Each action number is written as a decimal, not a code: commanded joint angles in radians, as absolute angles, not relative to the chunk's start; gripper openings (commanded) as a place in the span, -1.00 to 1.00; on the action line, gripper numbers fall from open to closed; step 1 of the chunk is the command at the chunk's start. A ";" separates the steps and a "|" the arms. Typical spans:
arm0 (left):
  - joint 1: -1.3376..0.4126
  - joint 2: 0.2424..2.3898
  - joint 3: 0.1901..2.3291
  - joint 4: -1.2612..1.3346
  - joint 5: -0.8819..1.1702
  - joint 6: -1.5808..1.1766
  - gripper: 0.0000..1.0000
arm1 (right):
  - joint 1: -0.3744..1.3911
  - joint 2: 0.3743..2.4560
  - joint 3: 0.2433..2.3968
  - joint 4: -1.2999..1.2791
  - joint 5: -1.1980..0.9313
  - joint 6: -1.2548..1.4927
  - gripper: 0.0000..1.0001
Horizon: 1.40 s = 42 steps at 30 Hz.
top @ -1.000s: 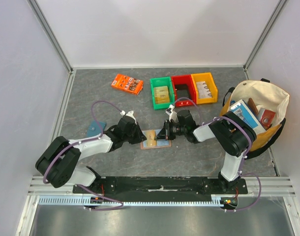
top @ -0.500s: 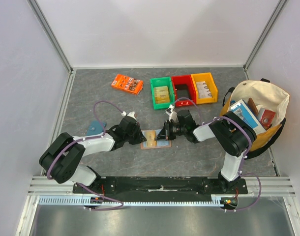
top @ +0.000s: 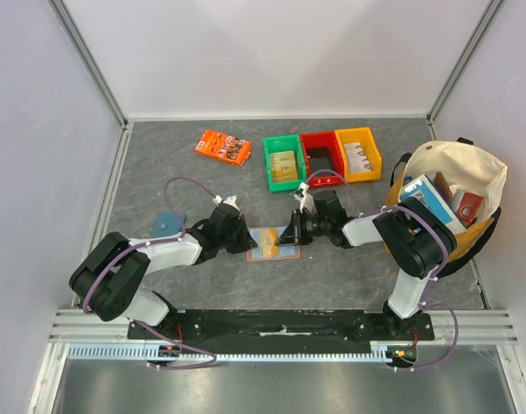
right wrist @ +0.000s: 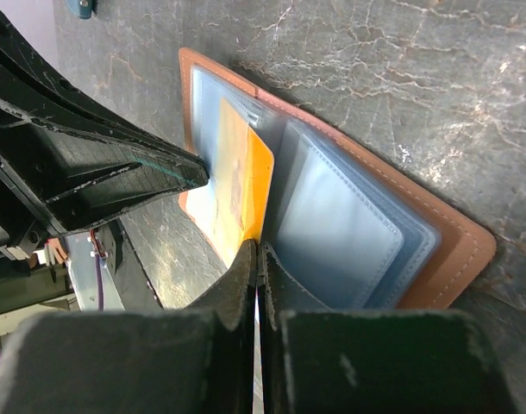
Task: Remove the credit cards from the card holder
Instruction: Remove the credit card from the card holder.
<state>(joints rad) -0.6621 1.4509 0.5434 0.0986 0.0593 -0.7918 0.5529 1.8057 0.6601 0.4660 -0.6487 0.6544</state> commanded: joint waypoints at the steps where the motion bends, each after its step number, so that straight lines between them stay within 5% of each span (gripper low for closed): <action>1: -0.655 1.486 0.538 0.037 0.003 -0.765 -0.96 | 0.543 1.786 0.684 0.380 -0.603 0.601 -0.91; 3: -0.653 1.486 0.541 0.037 0.005 -0.762 -0.96 | 0.543 1.795 0.699 0.379 -0.607 0.600 -0.59; 7: -0.653 1.485 0.543 0.038 0.009 -0.762 -0.97 | 0.543 1.812 0.726 0.383 -0.604 0.604 -0.31; 15: -0.653 1.486 0.542 0.046 0.017 -0.761 -0.97 | 0.543 1.862 0.759 0.383 -0.606 0.601 -0.27; 19: -0.653 1.493 0.543 0.048 0.020 -0.759 -0.96 | 0.542 1.884 0.764 0.391 -0.614 0.598 -0.38; 26: -0.652 1.480 0.534 0.048 0.012 -0.762 -0.96 | 0.525 1.823 0.729 0.365 -0.572 0.577 -1.00; 40: -0.644 1.373 0.515 0.046 0.012 -0.779 -0.95 | 0.457 1.456 0.604 0.267 -0.424 0.620 -1.00; 42: -0.644 1.335 0.517 0.045 0.014 -0.782 -0.81 | 0.459 1.393 0.586 0.284 -0.399 0.664 -1.00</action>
<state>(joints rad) -0.6525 1.4124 0.5274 0.0792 0.0505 -0.7914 0.4603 1.5082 0.6128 0.2848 -0.4816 0.6163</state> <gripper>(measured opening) 0.036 0.007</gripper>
